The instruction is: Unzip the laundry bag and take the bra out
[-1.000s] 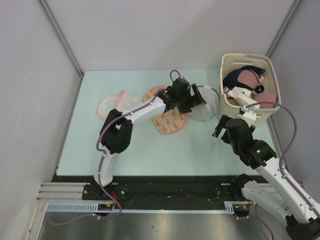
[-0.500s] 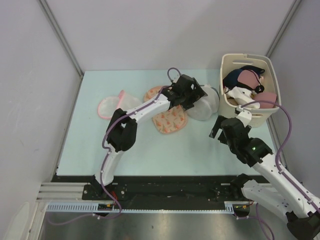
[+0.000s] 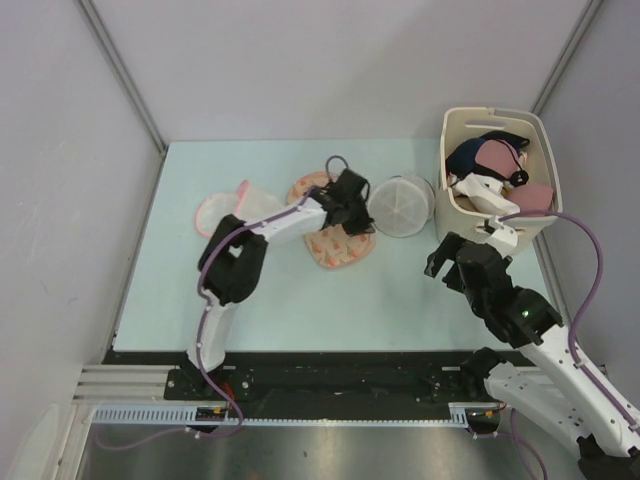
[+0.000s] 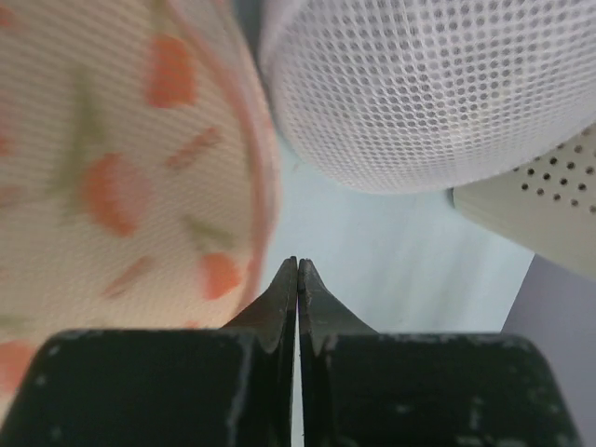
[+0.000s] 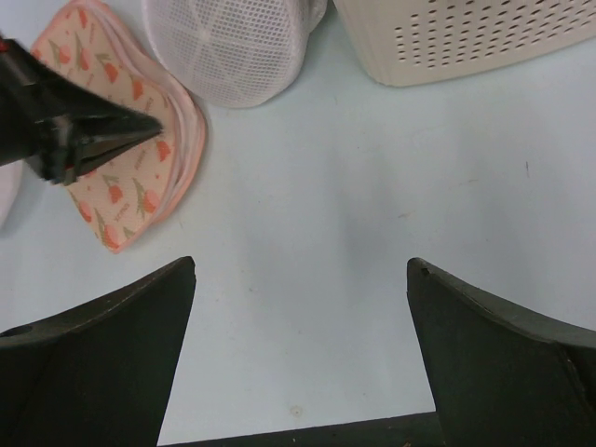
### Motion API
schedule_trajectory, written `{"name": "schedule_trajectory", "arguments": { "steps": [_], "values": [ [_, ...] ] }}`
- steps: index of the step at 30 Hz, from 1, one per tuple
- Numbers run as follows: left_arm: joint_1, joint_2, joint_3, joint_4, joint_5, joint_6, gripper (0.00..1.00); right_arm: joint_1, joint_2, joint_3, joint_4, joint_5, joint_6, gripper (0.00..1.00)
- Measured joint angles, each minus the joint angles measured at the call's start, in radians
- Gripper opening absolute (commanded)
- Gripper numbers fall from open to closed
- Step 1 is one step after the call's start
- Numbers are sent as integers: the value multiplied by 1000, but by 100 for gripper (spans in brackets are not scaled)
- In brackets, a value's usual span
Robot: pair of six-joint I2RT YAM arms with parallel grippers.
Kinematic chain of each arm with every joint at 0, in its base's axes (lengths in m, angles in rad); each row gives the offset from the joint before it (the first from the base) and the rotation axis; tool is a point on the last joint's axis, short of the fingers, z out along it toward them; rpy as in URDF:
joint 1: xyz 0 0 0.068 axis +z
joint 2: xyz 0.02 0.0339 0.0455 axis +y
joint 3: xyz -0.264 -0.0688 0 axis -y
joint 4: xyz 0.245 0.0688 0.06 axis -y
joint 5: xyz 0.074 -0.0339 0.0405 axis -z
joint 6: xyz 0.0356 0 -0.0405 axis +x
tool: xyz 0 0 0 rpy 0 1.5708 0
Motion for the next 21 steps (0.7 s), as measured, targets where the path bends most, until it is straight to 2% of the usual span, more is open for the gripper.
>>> {"name": "schedule_trajectory", "arguments": {
  "steps": [4,8,10,11,12,14,21],
  "values": [
    [98,-211,-200,68,81,133,0,0,-14,0,4,0,1,100],
    [153,-373,-228,111,71,272,1,0,7,0,23,0,-2,100],
    [129,-409,-204,126,56,334,15,0,16,0,33,0,-5,100],
    [113,-408,-183,121,46,368,29,0,20,0,37,0,-5,100],
    [91,-393,-147,108,36,402,72,0,25,0,40,-1,-5,100],
    [45,-341,-66,85,8,480,99,0,29,0,40,0,-5,100],
    [-23,-76,256,-58,-33,640,100,2,19,0,2,48,6,100]
  ]
}}
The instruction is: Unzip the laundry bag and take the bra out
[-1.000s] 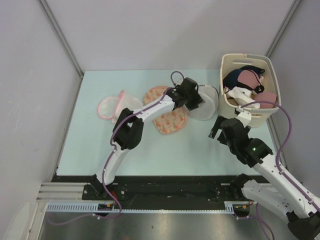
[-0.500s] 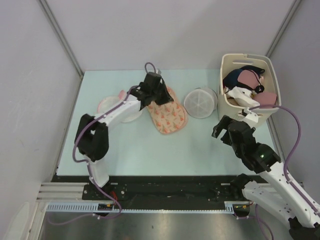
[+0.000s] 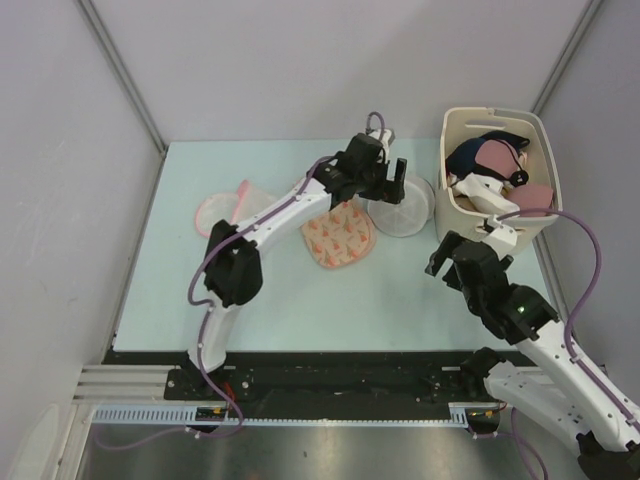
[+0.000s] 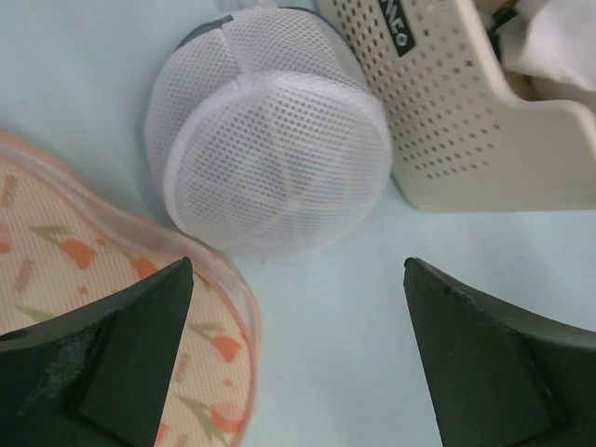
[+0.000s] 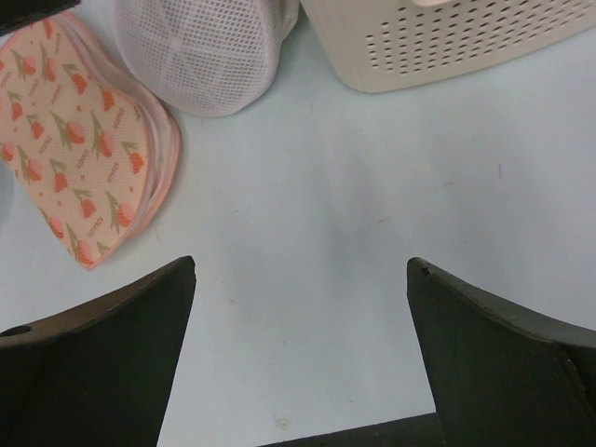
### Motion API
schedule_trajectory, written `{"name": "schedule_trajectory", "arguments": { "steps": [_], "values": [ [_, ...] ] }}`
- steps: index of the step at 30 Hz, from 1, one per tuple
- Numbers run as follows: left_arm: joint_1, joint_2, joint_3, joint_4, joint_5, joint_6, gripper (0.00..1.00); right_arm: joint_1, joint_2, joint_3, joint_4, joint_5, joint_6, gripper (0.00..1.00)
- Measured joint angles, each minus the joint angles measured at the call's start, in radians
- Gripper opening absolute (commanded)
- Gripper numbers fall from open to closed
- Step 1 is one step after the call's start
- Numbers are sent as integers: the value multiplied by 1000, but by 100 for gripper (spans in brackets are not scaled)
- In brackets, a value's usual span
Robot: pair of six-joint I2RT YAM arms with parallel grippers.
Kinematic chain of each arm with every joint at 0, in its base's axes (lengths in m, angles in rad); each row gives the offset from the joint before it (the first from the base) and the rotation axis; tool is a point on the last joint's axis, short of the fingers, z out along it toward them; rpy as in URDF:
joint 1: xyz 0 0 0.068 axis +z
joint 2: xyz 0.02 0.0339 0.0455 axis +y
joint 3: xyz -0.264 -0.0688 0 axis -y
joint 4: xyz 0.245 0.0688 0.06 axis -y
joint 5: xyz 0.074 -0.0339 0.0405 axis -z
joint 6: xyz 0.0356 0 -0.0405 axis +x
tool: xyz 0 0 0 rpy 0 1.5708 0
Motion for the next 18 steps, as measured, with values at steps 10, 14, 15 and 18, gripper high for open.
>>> {"name": "schedule_trajectory", "arguments": {
  "steps": [10,14,15,18],
  "values": [
    [43,216,132,11,115,347,100,0,-65,4,-65,43,13,100],
    [103,223,15,126,321,340,98,0,-63,5,-88,47,24,100],
    [124,235,5,154,380,318,98,0,-62,5,-92,47,26,100],
    [184,280,4,264,541,238,98,0,-62,6,-94,47,27,100]
  ]
}}
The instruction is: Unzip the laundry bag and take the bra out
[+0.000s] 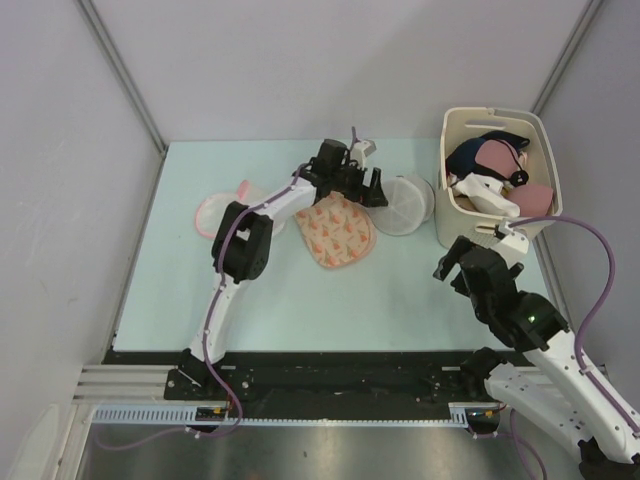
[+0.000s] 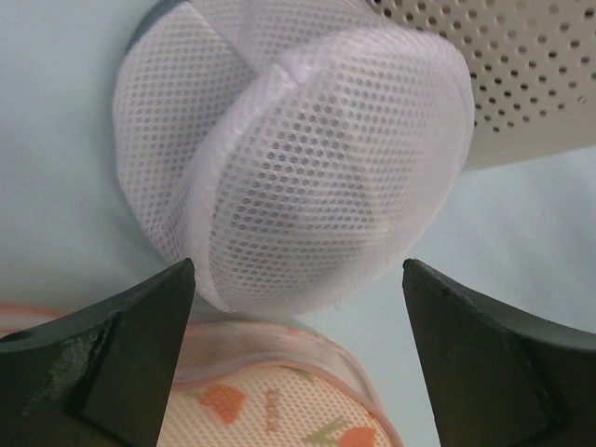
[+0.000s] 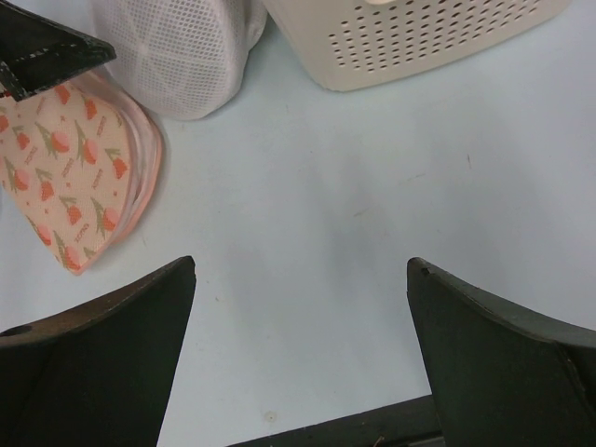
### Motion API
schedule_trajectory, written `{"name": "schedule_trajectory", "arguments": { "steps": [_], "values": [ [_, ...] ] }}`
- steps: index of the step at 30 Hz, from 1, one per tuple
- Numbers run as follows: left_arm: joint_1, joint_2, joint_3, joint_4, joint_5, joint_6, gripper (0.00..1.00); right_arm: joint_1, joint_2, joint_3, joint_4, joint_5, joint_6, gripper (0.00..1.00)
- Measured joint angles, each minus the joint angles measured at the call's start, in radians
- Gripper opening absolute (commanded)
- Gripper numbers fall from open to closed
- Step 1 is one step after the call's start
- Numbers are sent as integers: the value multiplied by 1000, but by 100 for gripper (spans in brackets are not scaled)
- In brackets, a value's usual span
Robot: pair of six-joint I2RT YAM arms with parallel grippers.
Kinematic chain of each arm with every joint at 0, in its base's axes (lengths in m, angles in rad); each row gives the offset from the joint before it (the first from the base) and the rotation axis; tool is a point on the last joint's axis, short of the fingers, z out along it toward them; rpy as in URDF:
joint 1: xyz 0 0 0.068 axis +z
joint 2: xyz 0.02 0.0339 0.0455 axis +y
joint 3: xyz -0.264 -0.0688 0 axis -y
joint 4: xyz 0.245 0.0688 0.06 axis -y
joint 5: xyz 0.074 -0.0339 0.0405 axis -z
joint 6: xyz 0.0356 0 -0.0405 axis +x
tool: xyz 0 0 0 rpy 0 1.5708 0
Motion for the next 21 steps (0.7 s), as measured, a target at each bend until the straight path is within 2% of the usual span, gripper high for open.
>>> {"name": "schedule_trajectory", "arguments": {
  "steps": [6,19,21],
  "values": [
    [46,34,2,93,97,-70,100,0,19,2,-4,-1,7,100],
    [20,50,17,111,55,-36,100,0,114,2,26,-31,14,100],
    [20,65,21,127,58,-42,97,0,134,2,37,-39,13,100]
  ]
}}
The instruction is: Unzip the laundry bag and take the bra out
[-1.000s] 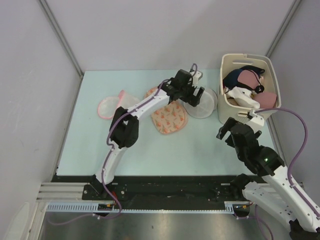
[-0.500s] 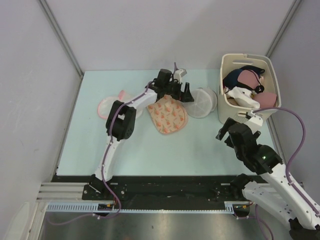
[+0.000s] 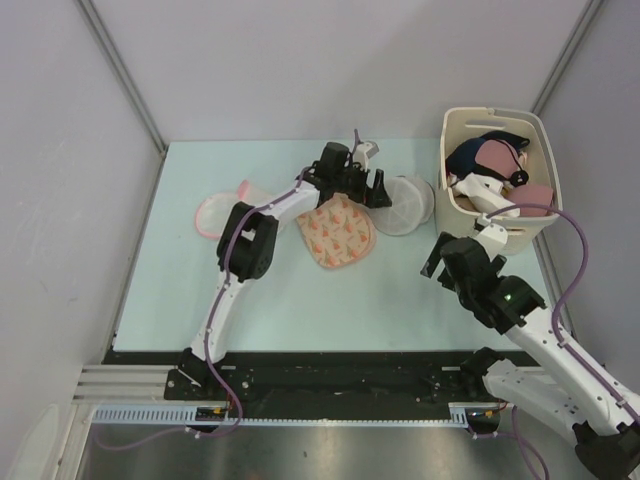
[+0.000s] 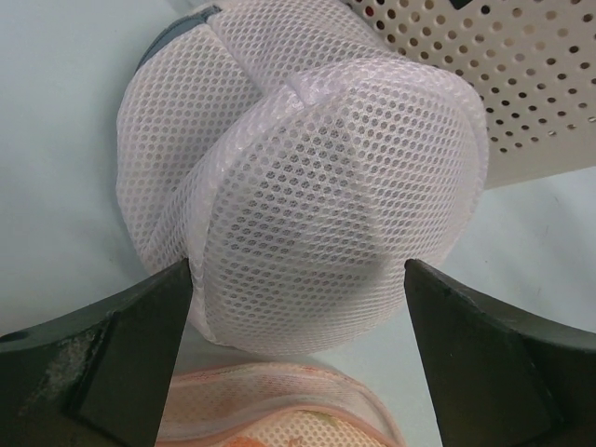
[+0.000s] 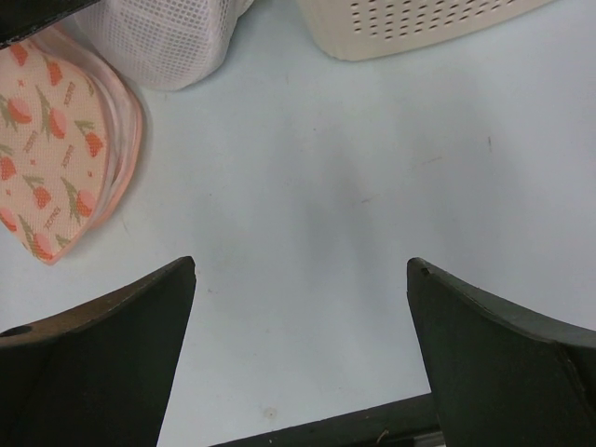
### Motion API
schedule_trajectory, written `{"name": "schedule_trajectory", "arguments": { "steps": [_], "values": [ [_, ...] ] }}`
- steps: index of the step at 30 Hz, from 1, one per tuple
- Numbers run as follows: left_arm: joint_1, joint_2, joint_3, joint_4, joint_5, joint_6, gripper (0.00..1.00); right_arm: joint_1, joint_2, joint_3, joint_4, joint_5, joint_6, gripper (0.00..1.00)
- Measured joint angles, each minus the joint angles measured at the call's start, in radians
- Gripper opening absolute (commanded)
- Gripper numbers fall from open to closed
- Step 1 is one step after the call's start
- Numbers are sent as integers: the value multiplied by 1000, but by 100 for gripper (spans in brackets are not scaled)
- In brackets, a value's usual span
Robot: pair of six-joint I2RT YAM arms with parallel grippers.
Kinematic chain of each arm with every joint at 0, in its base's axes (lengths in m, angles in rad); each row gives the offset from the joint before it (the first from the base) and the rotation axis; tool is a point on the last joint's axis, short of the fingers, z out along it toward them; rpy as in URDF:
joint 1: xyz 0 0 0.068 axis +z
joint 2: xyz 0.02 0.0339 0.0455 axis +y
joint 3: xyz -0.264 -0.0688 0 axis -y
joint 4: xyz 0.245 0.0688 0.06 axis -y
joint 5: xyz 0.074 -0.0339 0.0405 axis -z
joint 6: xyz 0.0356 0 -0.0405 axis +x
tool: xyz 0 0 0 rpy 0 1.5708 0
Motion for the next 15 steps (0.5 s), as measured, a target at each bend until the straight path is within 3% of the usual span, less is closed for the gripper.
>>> {"name": "schedule_trajectory", "arguments": {
  "steps": [2,8,9,11,12,15],
  "values": [
    [0,12,0,8,6,-4,92,0,18,0,12,-9,0,100],
    [0,36,0,32,36,-54,65,1,27,0,33,-21,0,100],
    [0,37,-1,35,35,-62,53,1,27,0,35,-22,0,100],
    [0,37,-4,42,32,-78,39,1,23,0,35,-23,1,100],
    [0,36,-8,48,27,-82,24,1,20,0,35,-23,1,100],
    [0,27,-26,52,10,-91,0,1,5,0,35,-23,1,100]
  ]
}}
